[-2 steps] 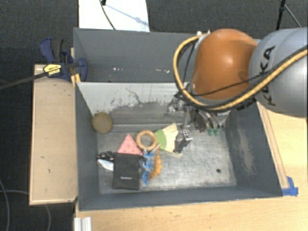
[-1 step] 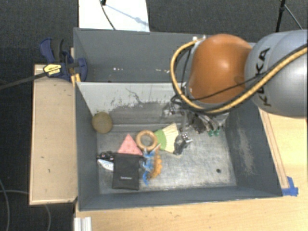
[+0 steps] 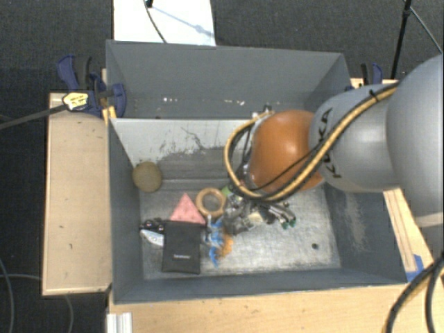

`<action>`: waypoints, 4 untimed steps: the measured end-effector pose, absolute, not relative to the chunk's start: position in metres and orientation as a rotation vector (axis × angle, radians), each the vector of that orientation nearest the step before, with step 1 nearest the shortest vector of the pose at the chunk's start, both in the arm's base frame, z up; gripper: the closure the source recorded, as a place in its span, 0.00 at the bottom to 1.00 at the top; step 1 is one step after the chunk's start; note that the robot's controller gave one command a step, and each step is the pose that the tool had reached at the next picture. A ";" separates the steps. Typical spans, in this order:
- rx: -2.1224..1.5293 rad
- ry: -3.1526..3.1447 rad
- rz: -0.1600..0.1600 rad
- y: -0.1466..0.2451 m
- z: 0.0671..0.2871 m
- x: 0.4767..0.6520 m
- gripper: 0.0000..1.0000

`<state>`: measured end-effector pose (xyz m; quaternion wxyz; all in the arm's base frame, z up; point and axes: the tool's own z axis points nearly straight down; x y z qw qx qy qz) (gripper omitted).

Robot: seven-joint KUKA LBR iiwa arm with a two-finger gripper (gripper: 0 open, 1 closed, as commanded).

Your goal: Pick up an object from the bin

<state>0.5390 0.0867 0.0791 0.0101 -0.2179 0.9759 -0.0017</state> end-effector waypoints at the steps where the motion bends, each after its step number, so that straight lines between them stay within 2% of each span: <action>1: -0.679 3.047 -0.006 0.086 0.079 0.539 1.00; 2: -0.694 3.065 0.001 0.087 0.114 0.535 1.00; 3: -0.696 3.063 0.002 0.075 0.172 0.535 1.00; 4: -0.681 3.065 0.001 0.074 0.173 0.540 0.00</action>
Offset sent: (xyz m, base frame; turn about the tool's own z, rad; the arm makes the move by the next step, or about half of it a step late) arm 0.0042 0.0005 0.1167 -0.0160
